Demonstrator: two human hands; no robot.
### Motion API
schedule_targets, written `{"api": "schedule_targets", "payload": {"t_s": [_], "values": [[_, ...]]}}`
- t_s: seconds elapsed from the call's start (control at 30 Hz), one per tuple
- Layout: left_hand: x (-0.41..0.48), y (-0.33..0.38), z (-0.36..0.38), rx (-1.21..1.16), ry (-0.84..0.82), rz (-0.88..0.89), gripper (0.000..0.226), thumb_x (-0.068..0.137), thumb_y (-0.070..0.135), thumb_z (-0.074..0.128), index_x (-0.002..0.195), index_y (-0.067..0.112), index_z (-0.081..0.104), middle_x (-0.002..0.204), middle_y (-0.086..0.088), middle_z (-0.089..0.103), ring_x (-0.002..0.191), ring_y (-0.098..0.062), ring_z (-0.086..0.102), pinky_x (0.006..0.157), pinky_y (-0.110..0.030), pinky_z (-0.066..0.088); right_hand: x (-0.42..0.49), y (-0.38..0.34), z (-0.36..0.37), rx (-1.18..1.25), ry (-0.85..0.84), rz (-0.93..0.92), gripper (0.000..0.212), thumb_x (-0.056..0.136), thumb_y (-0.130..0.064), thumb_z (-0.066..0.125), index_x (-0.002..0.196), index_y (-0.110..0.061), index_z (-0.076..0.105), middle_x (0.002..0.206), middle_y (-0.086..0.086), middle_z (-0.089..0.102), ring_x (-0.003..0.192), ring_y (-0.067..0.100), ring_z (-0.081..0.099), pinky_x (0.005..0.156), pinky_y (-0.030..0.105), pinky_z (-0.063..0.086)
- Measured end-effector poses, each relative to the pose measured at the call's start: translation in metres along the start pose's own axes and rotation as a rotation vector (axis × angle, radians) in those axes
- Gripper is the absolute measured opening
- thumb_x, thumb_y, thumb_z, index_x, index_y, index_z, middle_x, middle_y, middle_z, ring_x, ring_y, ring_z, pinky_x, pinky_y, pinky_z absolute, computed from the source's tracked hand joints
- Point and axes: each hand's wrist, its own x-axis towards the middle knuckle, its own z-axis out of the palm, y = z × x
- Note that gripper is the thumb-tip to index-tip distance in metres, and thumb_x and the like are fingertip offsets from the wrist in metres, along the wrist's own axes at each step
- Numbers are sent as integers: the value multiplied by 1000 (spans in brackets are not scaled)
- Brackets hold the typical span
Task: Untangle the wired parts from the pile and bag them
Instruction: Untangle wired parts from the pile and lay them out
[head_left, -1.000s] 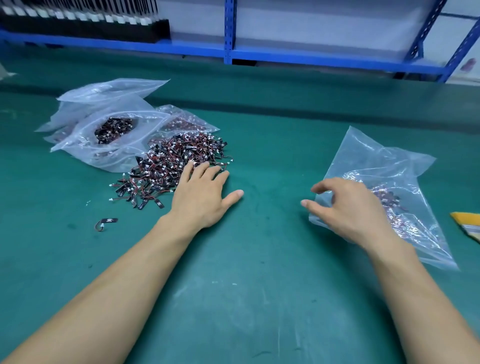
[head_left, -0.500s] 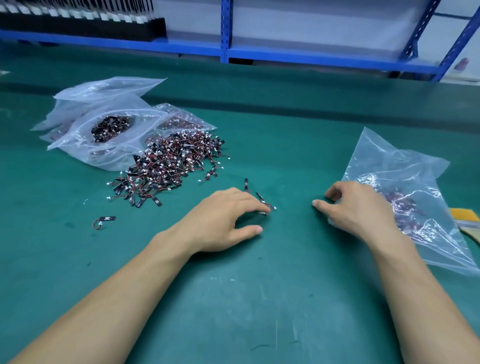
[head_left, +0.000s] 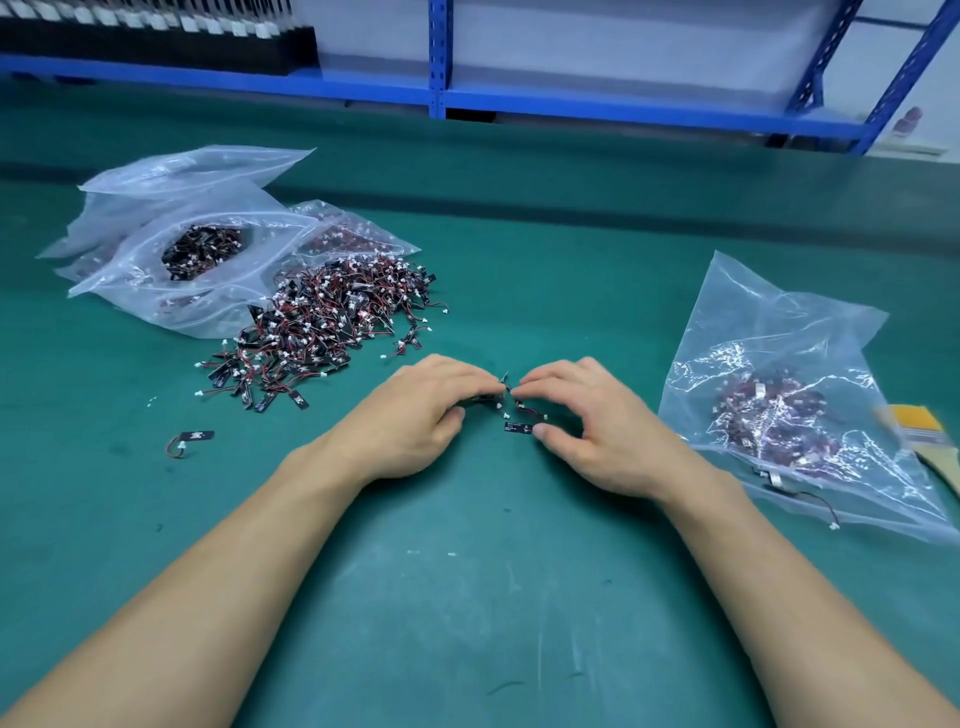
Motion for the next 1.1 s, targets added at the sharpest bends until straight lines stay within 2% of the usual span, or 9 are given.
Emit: {"api": "schedule_targets", "payload": {"t_s": [0.17,0.33,0.5,0.57,0.73,0.87,0.93,1.03,1.1], "values": [[-1,-5,-3,44,123,-45,29,95,22,61,122,28,68,116,13,65,112,-15,48,102,-38,40,2,4,1,-32,-1,36,27,92,-30,68,119,-25,70,113,-14,61,105,12,44,96,32,43],[-2,-11,-4,48,194,-98,21,93,24,66,112,30,72,92,15,61,92,-14,47,88,-30,43,1,7,-2,-20,26,77,15,88,-33,73,102,-26,73,95,-16,59,93,10,46,87,32,45],[-2,-11,-6,-32,242,-141,11,87,30,74,96,35,70,81,23,61,82,-1,50,78,-30,46,1,8,-3,-4,27,80,11,84,-33,76,86,-25,69,86,-14,60,86,9,48,78,27,43],[-2,-11,-6,-73,242,-137,10,84,31,77,91,35,70,78,24,62,80,0,51,76,-30,47,0,8,-3,8,26,88,13,83,-32,78,83,-25,67,84,-14,60,84,6,48,76,25,43],[-1,-9,-6,-116,186,-47,13,82,33,80,91,35,71,79,24,62,80,-1,52,74,-25,42,0,7,-3,36,29,89,14,80,-30,80,81,-24,67,83,-10,63,82,9,50,76,26,44],[-2,-6,-7,-113,151,-18,19,81,39,79,99,34,74,85,22,64,80,-2,51,79,-24,42,0,7,-4,41,33,93,16,79,-32,81,80,-24,67,81,-12,61,82,8,50,76,26,44],[-2,-7,-8,-104,183,-30,23,84,29,77,106,32,72,91,20,64,83,-4,51,79,-23,41,-1,6,-5,56,43,92,19,77,-35,83,79,-26,66,80,-13,60,82,5,50,75,23,42],[-3,-10,-8,-46,220,-69,40,84,3,61,114,28,69,104,15,63,87,-2,45,86,-24,39,0,5,-5,76,77,103,23,76,-37,84,83,-24,66,83,-14,58,83,1,49,75,18,39],[-2,-11,-7,10,184,-77,35,91,7,61,118,27,69,111,11,63,94,-6,44,94,-29,40,0,5,-5,92,97,115,23,77,-37,83,87,-23,67,86,-15,58,84,-2,49,74,14,36]]}}
